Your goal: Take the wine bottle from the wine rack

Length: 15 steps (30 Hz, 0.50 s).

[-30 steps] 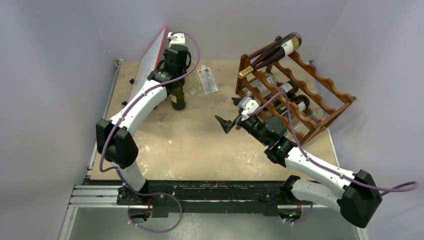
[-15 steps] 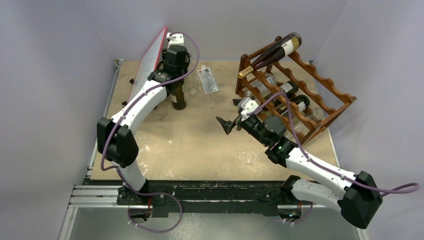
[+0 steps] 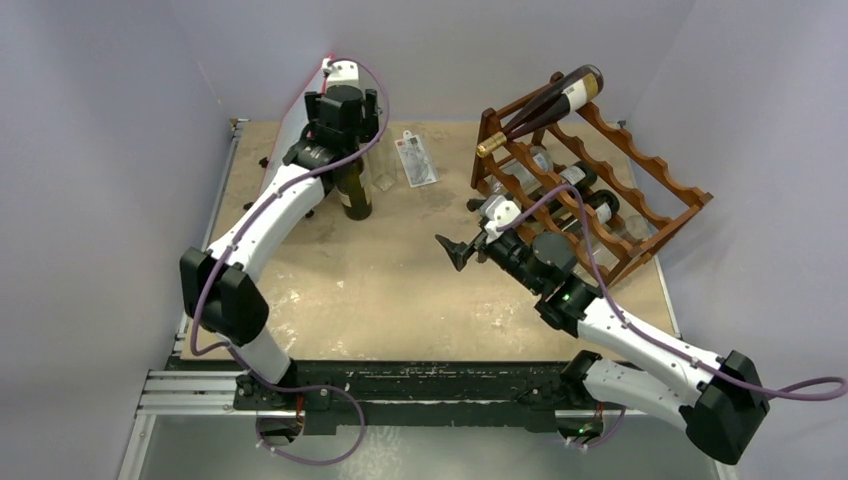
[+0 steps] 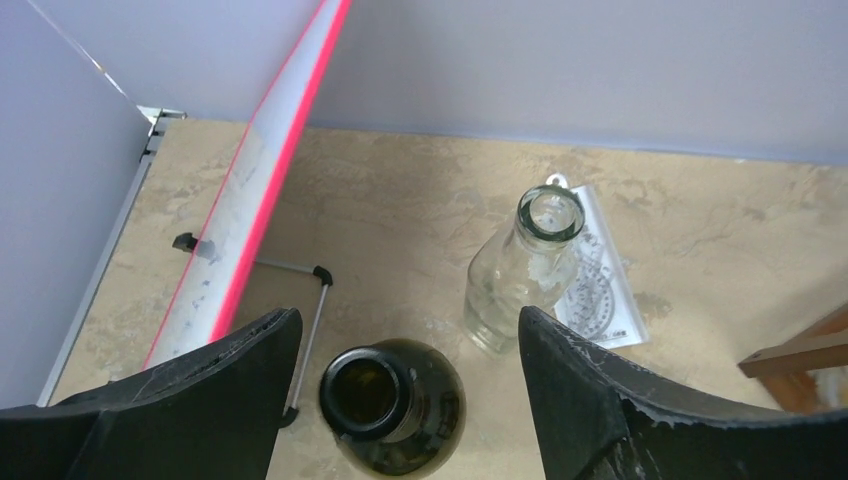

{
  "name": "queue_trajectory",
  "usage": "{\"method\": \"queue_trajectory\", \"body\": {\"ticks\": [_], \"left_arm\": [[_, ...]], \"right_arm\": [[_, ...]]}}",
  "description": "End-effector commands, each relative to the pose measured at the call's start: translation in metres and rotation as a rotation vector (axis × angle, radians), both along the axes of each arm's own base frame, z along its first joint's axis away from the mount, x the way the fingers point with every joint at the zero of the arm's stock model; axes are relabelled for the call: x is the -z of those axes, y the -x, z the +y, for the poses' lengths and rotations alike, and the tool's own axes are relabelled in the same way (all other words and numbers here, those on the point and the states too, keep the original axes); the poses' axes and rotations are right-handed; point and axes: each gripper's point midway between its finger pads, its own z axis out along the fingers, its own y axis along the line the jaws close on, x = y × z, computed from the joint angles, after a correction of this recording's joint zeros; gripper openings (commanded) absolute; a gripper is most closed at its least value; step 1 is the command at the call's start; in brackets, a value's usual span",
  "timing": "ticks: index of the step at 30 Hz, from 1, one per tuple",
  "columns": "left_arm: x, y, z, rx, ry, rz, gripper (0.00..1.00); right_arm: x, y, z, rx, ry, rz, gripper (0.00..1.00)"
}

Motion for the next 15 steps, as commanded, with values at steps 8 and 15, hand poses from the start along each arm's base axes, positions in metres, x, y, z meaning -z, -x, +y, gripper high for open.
{"method": "queue_trajectory", "body": {"ticks": [8, 15], "left_arm": [[-0.146, 0.058, 0.020, 0.022, 0.207, -0.296, 0.83], [-0.166, 0.104, 0.023, 0.117, 0.293, -0.425, 1.00]], "right_arm": [[-0.047, 0.002, -0.041, 0.141, 0.080, -0.058, 1.00], [-0.068, 0.006, -0.084, 0.299, 0.129, -0.056, 1.00]]}}
